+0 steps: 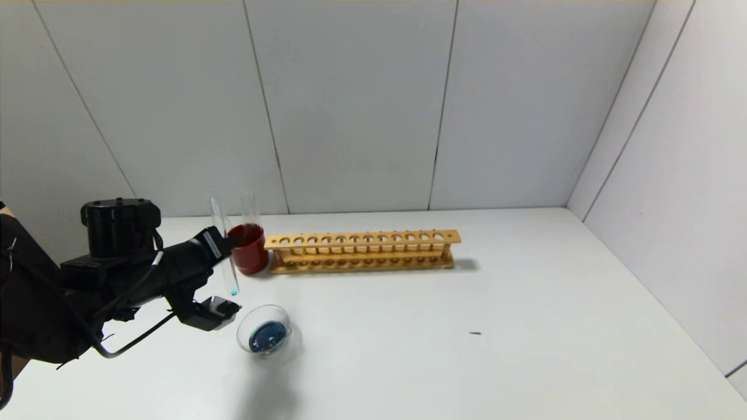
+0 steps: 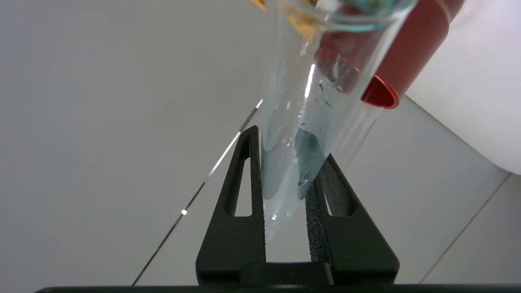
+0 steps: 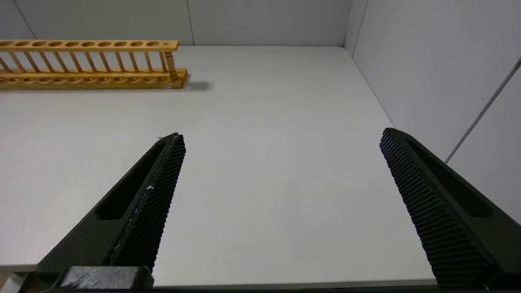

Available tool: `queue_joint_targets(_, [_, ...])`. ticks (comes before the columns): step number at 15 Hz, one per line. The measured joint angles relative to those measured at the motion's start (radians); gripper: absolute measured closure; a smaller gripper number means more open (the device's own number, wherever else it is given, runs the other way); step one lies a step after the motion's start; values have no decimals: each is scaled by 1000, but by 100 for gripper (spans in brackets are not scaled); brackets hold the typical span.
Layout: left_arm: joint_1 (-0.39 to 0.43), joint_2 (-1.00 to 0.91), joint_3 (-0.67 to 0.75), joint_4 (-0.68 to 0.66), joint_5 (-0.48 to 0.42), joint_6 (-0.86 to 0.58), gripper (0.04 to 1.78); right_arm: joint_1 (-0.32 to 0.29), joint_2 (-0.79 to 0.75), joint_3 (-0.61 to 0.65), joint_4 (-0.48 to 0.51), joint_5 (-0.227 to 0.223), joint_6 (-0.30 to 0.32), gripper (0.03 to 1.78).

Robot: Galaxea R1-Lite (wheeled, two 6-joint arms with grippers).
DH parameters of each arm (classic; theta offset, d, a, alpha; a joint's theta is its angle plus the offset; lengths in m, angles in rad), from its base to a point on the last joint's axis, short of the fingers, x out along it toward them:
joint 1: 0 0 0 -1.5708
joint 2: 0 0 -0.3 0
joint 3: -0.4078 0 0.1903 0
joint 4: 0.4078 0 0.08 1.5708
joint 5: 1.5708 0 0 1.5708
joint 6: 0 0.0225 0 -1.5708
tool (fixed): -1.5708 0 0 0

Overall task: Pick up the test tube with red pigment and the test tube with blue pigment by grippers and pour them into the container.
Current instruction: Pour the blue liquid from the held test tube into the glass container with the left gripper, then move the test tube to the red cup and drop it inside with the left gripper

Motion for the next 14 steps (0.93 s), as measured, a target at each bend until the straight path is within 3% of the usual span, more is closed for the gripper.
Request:
queue_joint_targets(7, [-57,-21,-5,165,47,-211,149,0,0,0,0,0,0,6])
queue_joint_targets(11, [-79,-36,-30,167,51,-494,149,0,0,0,0,0,0,6])
queue_joint_targets(14, [-81,-53,-143,171,60,-765,149,0,0,0,0,0,0,6])
